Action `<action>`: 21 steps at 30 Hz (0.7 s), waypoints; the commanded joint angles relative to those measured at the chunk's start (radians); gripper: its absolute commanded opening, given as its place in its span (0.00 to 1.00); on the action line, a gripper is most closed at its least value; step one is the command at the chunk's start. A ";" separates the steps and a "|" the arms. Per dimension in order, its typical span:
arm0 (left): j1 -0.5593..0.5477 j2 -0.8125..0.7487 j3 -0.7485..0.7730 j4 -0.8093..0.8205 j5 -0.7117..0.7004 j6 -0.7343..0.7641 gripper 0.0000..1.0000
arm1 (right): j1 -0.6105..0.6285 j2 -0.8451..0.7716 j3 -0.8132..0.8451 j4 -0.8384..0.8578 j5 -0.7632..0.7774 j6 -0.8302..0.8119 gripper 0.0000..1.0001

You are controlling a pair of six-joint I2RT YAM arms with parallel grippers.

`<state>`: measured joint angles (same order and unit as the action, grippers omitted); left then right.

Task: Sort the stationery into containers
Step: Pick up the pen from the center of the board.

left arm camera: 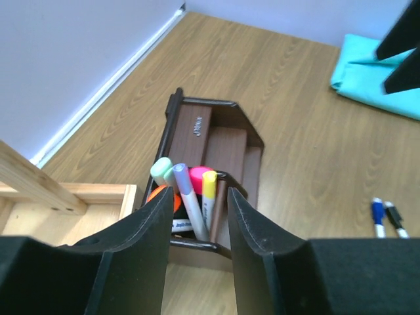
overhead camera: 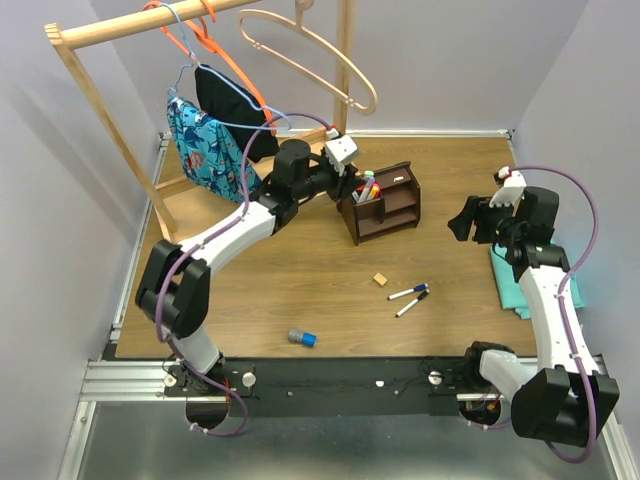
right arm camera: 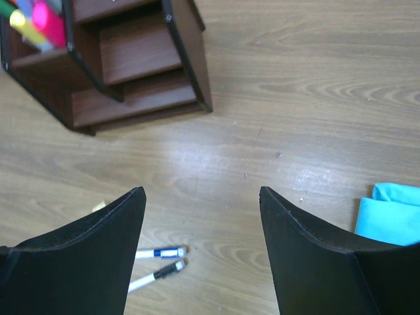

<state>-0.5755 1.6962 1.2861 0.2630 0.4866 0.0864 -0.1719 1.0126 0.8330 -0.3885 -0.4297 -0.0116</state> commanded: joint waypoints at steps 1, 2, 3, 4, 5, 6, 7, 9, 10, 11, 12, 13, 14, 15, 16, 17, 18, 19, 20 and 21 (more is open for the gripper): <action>-0.023 -0.194 -0.036 -0.285 0.116 0.125 0.47 | -0.006 0.006 0.064 -0.205 -0.124 -0.244 0.78; -0.033 -0.219 -0.050 -0.336 0.141 0.186 0.48 | -0.006 0.014 0.089 -0.235 -0.135 -0.279 0.78; -0.046 -0.246 -0.065 -0.382 0.139 0.222 0.48 | -0.006 0.033 0.098 -0.295 -0.170 -0.318 0.78; -0.078 -0.297 -0.103 -0.456 0.136 0.243 0.49 | -0.006 0.043 0.112 -0.328 -0.188 -0.399 0.78; -0.092 -0.320 -0.126 -0.487 0.145 0.265 0.49 | -0.006 0.052 0.126 -0.354 -0.199 -0.434 0.78; -0.109 -0.340 -0.146 -0.520 0.145 0.330 0.49 | -0.006 0.061 0.130 -0.389 -0.210 -0.464 0.78; -0.168 -0.369 -0.189 -0.571 0.126 0.357 0.51 | -0.006 0.064 0.130 -0.398 -0.208 -0.503 0.78; -0.242 -0.379 -0.218 -0.616 0.049 0.451 0.52 | -0.006 0.061 0.136 -0.391 -0.176 -0.508 0.78; -0.266 -0.371 -0.235 -0.599 0.041 0.438 0.52 | -0.006 0.049 0.140 -0.374 -0.158 -0.457 0.78; -0.279 -0.360 -0.238 -0.573 0.037 0.405 0.52 | -0.006 0.038 0.143 -0.347 -0.133 -0.394 0.78; -0.287 -0.345 -0.229 -0.558 0.021 0.376 0.52 | -0.006 0.024 0.158 -0.273 -0.042 -0.311 0.78; -0.297 -0.293 -0.184 -0.565 -0.017 0.346 0.50 | -0.006 0.009 0.167 -0.238 -0.006 -0.162 0.79; -0.329 -0.262 -0.153 -0.579 -0.035 0.340 0.49 | -0.006 -0.026 0.178 -0.212 0.014 -0.107 0.79; -0.345 -0.230 -0.115 -0.597 -0.052 0.331 0.49 | -0.006 -0.043 0.190 -0.167 0.031 -0.056 0.79; -0.365 -0.166 -0.038 -0.637 -0.095 0.314 0.49 | -0.006 -0.060 0.218 -0.144 0.035 0.041 0.79; -0.385 -0.135 -0.001 -0.649 -0.109 0.303 0.49 | -0.006 -0.092 0.231 -0.127 0.052 0.083 0.79; -0.418 -0.103 0.031 -0.660 -0.124 0.299 0.49 | -0.006 -0.104 0.248 -0.109 0.068 0.117 0.79; -0.434 -0.042 0.086 -0.679 -0.134 0.300 0.50 | -0.006 -0.115 0.277 -0.105 0.124 0.169 0.79; -0.448 -0.011 0.113 -0.685 -0.153 0.297 0.51 | -0.006 -0.123 0.296 -0.108 0.158 0.188 0.79; -0.477 0.020 0.139 -0.692 -0.164 0.297 0.51 | -0.006 -0.132 0.314 -0.130 0.195 0.206 0.79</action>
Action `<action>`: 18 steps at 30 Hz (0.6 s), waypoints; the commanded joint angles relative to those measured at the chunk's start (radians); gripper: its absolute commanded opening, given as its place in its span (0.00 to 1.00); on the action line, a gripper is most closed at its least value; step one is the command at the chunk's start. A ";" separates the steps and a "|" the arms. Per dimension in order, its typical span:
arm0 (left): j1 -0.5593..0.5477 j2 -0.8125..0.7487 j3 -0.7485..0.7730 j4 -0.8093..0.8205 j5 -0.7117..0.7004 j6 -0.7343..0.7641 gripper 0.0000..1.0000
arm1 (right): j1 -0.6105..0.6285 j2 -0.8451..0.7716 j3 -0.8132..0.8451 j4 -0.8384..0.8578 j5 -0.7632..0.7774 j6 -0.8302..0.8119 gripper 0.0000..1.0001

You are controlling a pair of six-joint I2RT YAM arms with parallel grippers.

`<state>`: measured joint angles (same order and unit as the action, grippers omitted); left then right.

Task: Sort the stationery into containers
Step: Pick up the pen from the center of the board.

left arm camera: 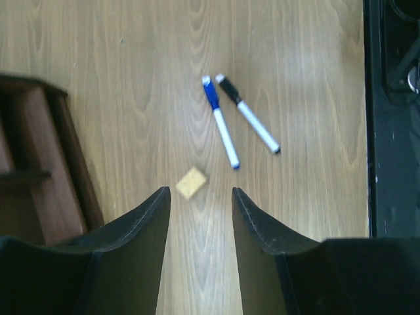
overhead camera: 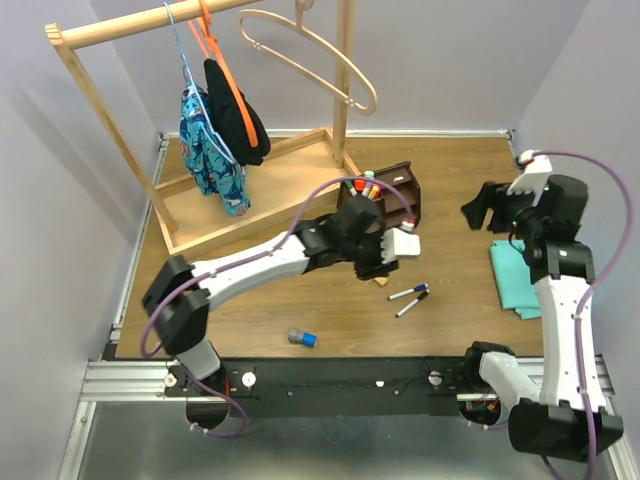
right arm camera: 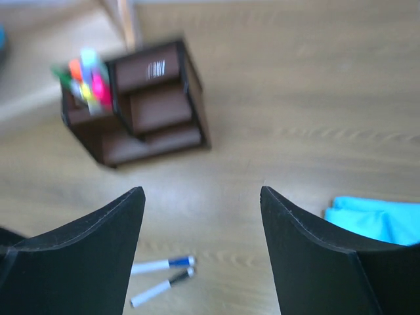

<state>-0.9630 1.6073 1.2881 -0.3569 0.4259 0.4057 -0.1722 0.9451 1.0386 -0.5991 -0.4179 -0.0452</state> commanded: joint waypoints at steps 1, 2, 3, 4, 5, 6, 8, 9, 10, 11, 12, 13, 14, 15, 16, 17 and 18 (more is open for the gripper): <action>-0.100 0.178 0.193 -0.092 -0.111 -0.030 0.51 | -0.006 -0.066 0.123 0.065 0.268 0.270 0.79; -0.109 0.213 0.223 -0.099 -0.127 -0.050 0.51 | -0.006 -0.069 0.155 0.050 0.304 0.287 0.79; -0.115 0.245 0.249 -0.105 -0.128 -0.056 0.50 | -0.006 -0.078 0.165 0.024 0.335 0.298 0.79; -0.129 0.303 0.272 -0.106 -0.133 -0.061 0.49 | -0.007 -0.088 0.170 0.018 0.367 0.306 0.79; -0.134 0.328 0.308 -0.105 -0.136 -0.062 0.49 | -0.007 -0.100 0.176 0.013 0.379 0.306 0.79; -0.138 0.348 0.326 -0.102 -0.141 -0.062 0.48 | -0.007 -0.112 0.178 0.007 0.396 0.303 0.79; -0.154 0.408 0.373 -0.100 -0.150 -0.061 0.47 | -0.007 -0.129 0.182 0.001 0.439 0.289 0.80; -0.158 0.425 0.388 -0.103 -0.159 -0.054 0.47 | -0.007 -0.129 0.193 -0.011 0.448 0.285 0.80; -0.160 0.456 0.402 -0.103 -0.164 -0.050 0.47 | -0.007 -0.124 0.199 -0.021 0.461 0.277 0.80; -0.164 0.470 0.419 -0.099 -0.168 -0.051 0.47 | -0.007 -0.123 0.207 -0.027 0.462 0.275 0.80; -0.166 0.479 0.425 -0.097 -0.174 -0.051 0.46 | -0.006 -0.123 0.210 -0.030 0.464 0.272 0.80; -0.167 0.502 0.431 -0.096 -0.180 -0.050 0.46 | -0.007 -0.123 0.209 -0.031 0.461 0.272 0.80; -0.169 0.514 0.447 -0.094 -0.182 -0.051 0.46 | -0.007 -0.123 0.207 -0.031 0.461 0.272 0.80; -0.171 0.523 0.454 -0.096 -0.184 -0.051 0.46 | -0.007 -0.123 0.207 -0.034 0.459 0.274 0.80; -0.172 0.542 0.461 -0.093 -0.190 -0.051 0.46 | -0.007 -0.123 0.207 -0.037 0.455 0.277 0.80; -0.172 0.549 0.471 -0.091 -0.194 -0.050 0.46 | -0.007 -0.123 0.207 -0.039 0.453 0.275 0.80; -0.172 0.559 0.476 -0.091 -0.193 -0.048 0.46 | -0.007 -0.123 0.207 -0.042 0.450 0.274 0.80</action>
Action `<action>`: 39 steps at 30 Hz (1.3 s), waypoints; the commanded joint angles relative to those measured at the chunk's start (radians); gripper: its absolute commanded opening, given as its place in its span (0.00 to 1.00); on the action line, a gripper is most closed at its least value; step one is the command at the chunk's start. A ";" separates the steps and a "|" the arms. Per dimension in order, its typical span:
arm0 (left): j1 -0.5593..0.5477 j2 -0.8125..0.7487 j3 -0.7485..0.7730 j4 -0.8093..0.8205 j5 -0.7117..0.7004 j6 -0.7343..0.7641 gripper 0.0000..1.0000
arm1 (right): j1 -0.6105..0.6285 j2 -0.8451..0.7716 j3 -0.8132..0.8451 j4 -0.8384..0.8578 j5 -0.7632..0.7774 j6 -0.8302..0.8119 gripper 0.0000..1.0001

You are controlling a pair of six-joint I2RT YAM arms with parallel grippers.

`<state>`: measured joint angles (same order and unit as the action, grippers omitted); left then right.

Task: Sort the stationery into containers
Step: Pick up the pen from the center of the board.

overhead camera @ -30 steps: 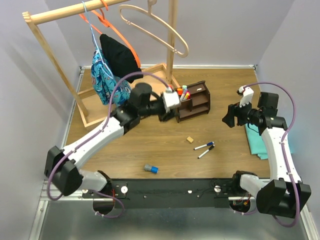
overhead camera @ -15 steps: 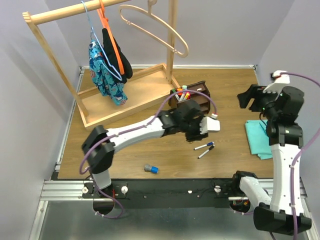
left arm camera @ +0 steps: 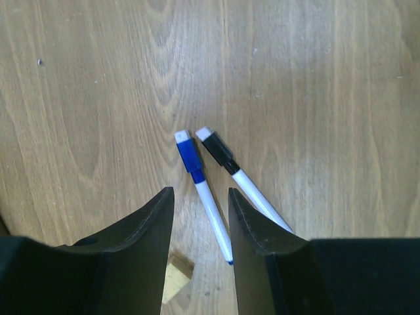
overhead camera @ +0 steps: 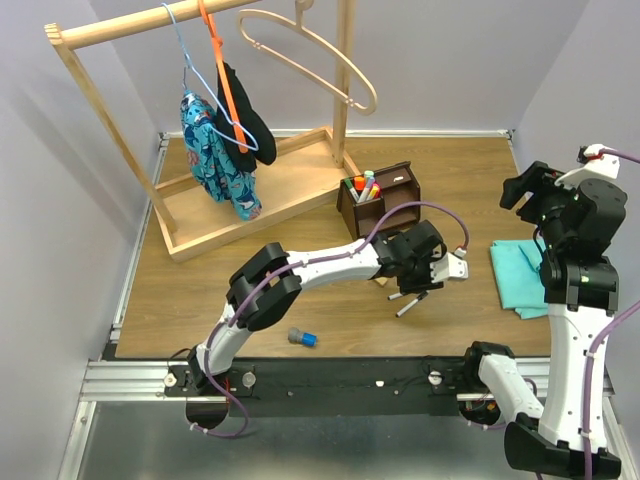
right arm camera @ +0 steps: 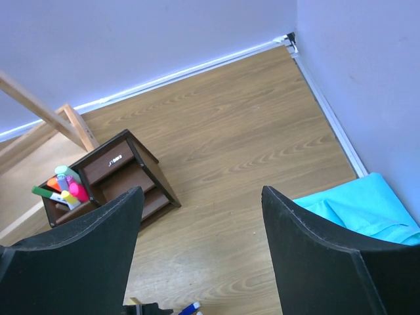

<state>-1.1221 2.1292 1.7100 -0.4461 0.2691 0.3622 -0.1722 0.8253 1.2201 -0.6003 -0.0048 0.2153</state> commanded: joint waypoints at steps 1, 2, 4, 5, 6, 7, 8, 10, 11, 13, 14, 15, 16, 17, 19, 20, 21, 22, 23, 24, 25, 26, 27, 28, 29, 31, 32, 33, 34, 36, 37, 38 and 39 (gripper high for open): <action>-0.013 0.050 0.060 0.000 -0.037 -0.003 0.46 | -0.007 -0.002 0.025 -0.042 0.032 0.012 0.80; -0.015 0.057 0.066 -0.002 -0.042 0.000 0.46 | -0.007 0.000 0.025 -0.044 0.029 0.010 0.80; -0.015 0.073 0.068 0.000 -0.044 0.003 0.46 | -0.007 0.005 0.025 -0.044 0.025 0.010 0.80; -0.015 0.078 0.069 0.000 -0.042 0.004 0.46 | -0.007 0.006 0.022 -0.044 0.022 0.010 0.80; -0.015 0.084 0.071 0.000 -0.044 0.003 0.46 | -0.007 0.009 0.022 -0.043 0.020 0.012 0.80; -0.015 0.092 0.069 0.001 -0.044 0.003 0.46 | -0.006 0.009 0.022 -0.041 0.016 0.012 0.80; -0.015 0.097 0.069 0.004 -0.045 0.001 0.46 | -0.007 0.012 0.021 -0.039 0.016 0.012 0.80; -0.015 0.109 0.071 0.006 -0.054 0.006 0.46 | -0.007 0.009 0.018 -0.039 0.014 0.013 0.80; -0.015 0.113 0.074 0.010 -0.059 0.007 0.46 | -0.007 0.008 0.018 -0.041 0.012 0.013 0.80; -0.015 0.129 0.083 0.012 -0.070 0.014 0.46 | -0.007 0.003 0.015 -0.044 0.011 0.012 0.80; -0.013 0.133 0.092 0.011 -0.070 0.015 0.46 | -0.007 0.002 0.016 -0.047 0.011 0.010 0.80; -0.015 0.139 0.095 0.010 -0.071 0.012 0.46 | -0.007 0.001 0.016 -0.050 0.012 0.010 0.80; -0.013 0.149 0.100 0.012 -0.070 0.014 0.46 | -0.007 -0.002 0.016 -0.052 0.011 0.007 0.80; -0.015 0.155 0.105 0.014 -0.071 0.017 0.45 | -0.007 -0.006 0.016 -0.052 0.012 0.004 0.80; -0.015 0.167 0.109 0.015 -0.080 0.021 0.45 | -0.007 -0.009 0.015 -0.056 0.012 0.002 0.80; -0.015 0.175 0.112 0.017 -0.082 0.027 0.45 | -0.007 -0.011 0.016 -0.059 0.011 0.002 0.80; -0.015 0.178 0.114 0.015 -0.085 0.029 0.45 | -0.007 -0.014 0.013 -0.062 0.012 0.002 0.80; -0.015 0.187 0.115 0.017 -0.088 0.029 0.45 | -0.007 -0.017 0.012 -0.062 0.011 0.001 0.80; -0.015 0.193 0.120 0.018 -0.088 0.029 0.45 | -0.007 -0.018 0.006 -0.062 0.011 0.001 0.80; -0.015 0.196 0.123 0.018 -0.087 0.027 0.45 | -0.007 -0.021 0.004 -0.064 0.011 0.001 0.80; -0.015 0.205 0.126 0.020 -0.087 0.027 0.45 | -0.007 -0.022 0.002 -0.065 0.011 0.001 0.80; -0.015 0.210 0.134 0.021 -0.088 0.026 0.44 | -0.007 -0.023 -0.001 -0.065 0.011 0.002 0.80; -0.016 0.216 0.138 0.021 -0.088 0.027 0.43 | -0.007 -0.025 -0.002 -0.067 0.011 0.002 0.80; -0.016 0.224 0.142 0.020 -0.087 0.027 0.42 | -0.007 -0.026 -0.004 -0.067 0.011 0.002 0.80; -0.016 0.230 0.145 0.020 -0.088 0.029 0.40 | -0.007 -0.026 -0.004 -0.067 0.011 0.001 0.80; -0.016 0.235 0.145 0.015 -0.093 0.030 0.38 | -0.007 -0.029 -0.007 -0.069 -0.015 0.001 0.80; -0.016 0.235 0.139 0.011 -0.091 0.030 0.33 | -0.007 -0.029 -0.008 -0.069 -0.017 -0.001 0.80; -0.016 0.232 0.134 0.006 -0.081 0.034 0.30 | -0.007 -0.031 -0.010 -0.069 -0.017 0.001 0.80; -0.016 0.227 0.132 -0.002 -0.076 0.038 0.26 | -0.007 -0.031 -0.011 -0.069 -0.018 0.002 0.80; -0.015 0.222 0.137 -0.043 -0.067 0.038 0.12 | -0.007 -0.031 -0.014 -0.064 -0.020 0.001 0.80; -0.013 0.221 0.151 -0.071 -0.050 0.035 0.08 | -0.007 -0.031 -0.014 -0.062 -0.020 0.001 0.80; -0.010 0.216 0.196 -0.138 -0.038 0.023 0.03 | -0.007 -0.031 -0.016 -0.059 -0.020 0.001 0.80; -0.001 0.212 0.221 -0.173 -0.018 0.014 0.01 | -0.007 -0.029 -0.017 -0.058 -0.020 -0.002 0.80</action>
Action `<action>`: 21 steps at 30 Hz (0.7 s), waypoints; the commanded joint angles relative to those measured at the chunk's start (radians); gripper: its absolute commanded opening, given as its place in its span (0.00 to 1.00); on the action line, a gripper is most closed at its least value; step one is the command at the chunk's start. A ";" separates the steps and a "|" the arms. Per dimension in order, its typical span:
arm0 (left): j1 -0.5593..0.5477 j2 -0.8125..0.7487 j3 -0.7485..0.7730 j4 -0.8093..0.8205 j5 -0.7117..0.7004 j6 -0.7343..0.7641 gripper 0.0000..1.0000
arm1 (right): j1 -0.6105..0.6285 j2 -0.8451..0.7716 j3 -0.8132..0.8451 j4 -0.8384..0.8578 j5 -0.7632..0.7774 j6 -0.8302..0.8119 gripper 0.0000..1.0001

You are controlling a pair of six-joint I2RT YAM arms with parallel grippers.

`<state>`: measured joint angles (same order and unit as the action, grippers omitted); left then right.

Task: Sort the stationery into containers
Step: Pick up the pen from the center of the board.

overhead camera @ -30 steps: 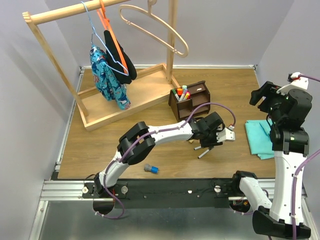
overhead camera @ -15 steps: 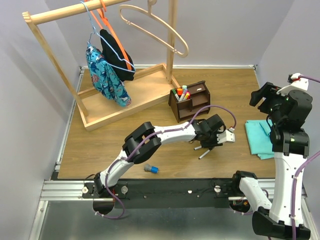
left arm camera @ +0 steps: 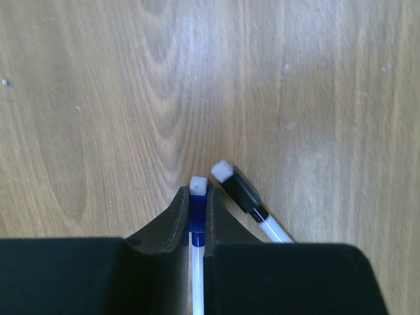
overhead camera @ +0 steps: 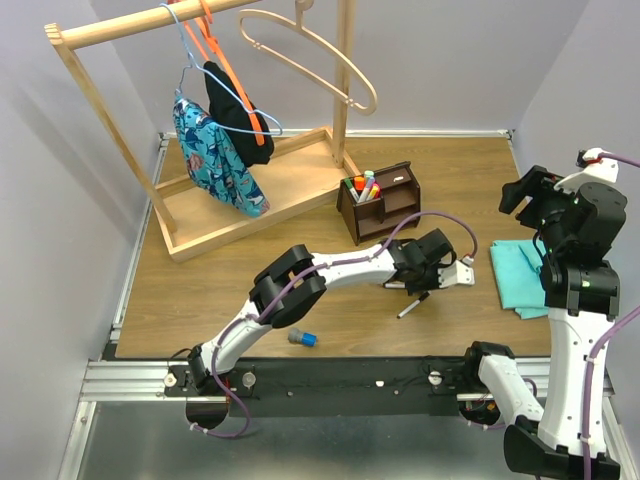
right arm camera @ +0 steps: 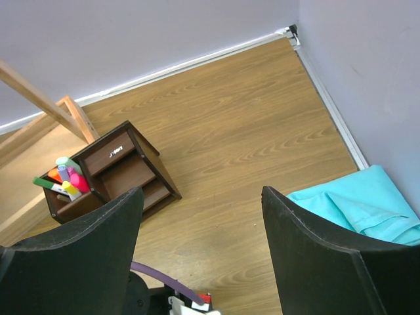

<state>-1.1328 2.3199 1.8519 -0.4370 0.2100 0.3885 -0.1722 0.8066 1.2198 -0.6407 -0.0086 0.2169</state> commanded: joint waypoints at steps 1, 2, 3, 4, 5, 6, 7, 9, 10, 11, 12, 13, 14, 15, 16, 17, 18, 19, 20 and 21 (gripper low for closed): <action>0.016 -0.003 0.104 -0.213 0.092 -0.017 0.00 | -0.007 -0.010 -0.017 -0.008 -0.016 -0.005 0.80; 0.022 -0.022 0.140 -0.251 0.109 -0.034 0.00 | -0.007 -0.009 -0.022 -0.004 -0.016 -0.008 0.80; 0.028 -0.048 0.147 -0.252 0.127 -0.043 0.00 | -0.007 -0.007 -0.026 0.007 -0.014 -0.010 0.80; 0.048 -0.078 0.144 -0.237 0.147 -0.052 0.00 | -0.007 -0.007 -0.031 0.013 -0.014 -0.013 0.80; 0.060 -0.149 0.112 -0.173 0.225 -0.063 0.00 | -0.007 -0.007 -0.042 0.018 -0.013 -0.014 0.80; 0.080 -0.189 0.080 -0.117 0.273 -0.092 0.00 | -0.007 -0.004 -0.049 0.027 -0.011 -0.016 0.80; 0.118 -0.270 0.040 -0.048 0.320 -0.120 0.00 | -0.007 -0.004 -0.054 0.030 -0.013 -0.017 0.80; 0.166 -0.342 -0.095 0.224 0.471 -0.233 0.00 | -0.007 -0.001 -0.074 0.041 -0.011 -0.025 0.80; 0.189 -0.402 -0.146 0.341 0.521 -0.270 0.00 | -0.007 0.005 -0.078 0.045 -0.013 -0.028 0.80; 0.233 -0.430 -0.246 0.577 0.538 -0.314 0.00 | -0.007 0.009 -0.083 0.050 -0.014 -0.034 0.80; 0.251 -0.448 -0.287 0.677 0.536 -0.348 0.00 | -0.007 0.014 -0.088 0.058 -0.017 -0.037 0.80; 0.269 -0.471 -0.312 0.748 0.522 -0.359 0.00 | -0.007 0.025 -0.091 0.062 -0.019 -0.043 0.80; 0.296 -0.471 -0.325 0.812 0.511 -0.350 0.00 | -0.007 0.031 -0.089 0.067 -0.027 -0.050 0.80; 0.313 -0.471 -0.324 0.833 0.475 -0.347 0.00 | -0.007 0.037 -0.089 0.076 -0.031 -0.056 0.80; 0.330 -0.467 -0.324 0.857 0.456 -0.370 0.00 | -0.007 0.046 -0.088 0.091 -0.033 -0.059 0.80; 0.346 -0.453 -0.326 0.926 0.434 -0.384 0.00 | -0.007 0.064 -0.085 0.098 -0.040 -0.063 0.80; 0.378 -0.445 -0.318 0.946 0.419 -0.385 0.00 | -0.007 0.078 -0.080 0.105 -0.042 -0.067 0.80; 0.392 -0.435 -0.309 0.958 0.396 -0.384 0.00 | -0.009 0.089 -0.072 0.117 -0.045 -0.070 0.80; 0.406 -0.415 -0.294 0.983 0.391 -0.384 0.00 | -0.009 0.103 -0.065 0.122 -0.048 -0.074 0.80; 0.430 -0.404 -0.284 0.994 0.387 -0.410 0.00 | -0.013 0.129 -0.060 0.125 -0.050 -0.076 0.80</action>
<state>-0.7536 1.8446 1.5589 0.3416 0.6331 0.0574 -0.1722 0.8764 1.1431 -0.5747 -0.0280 0.1726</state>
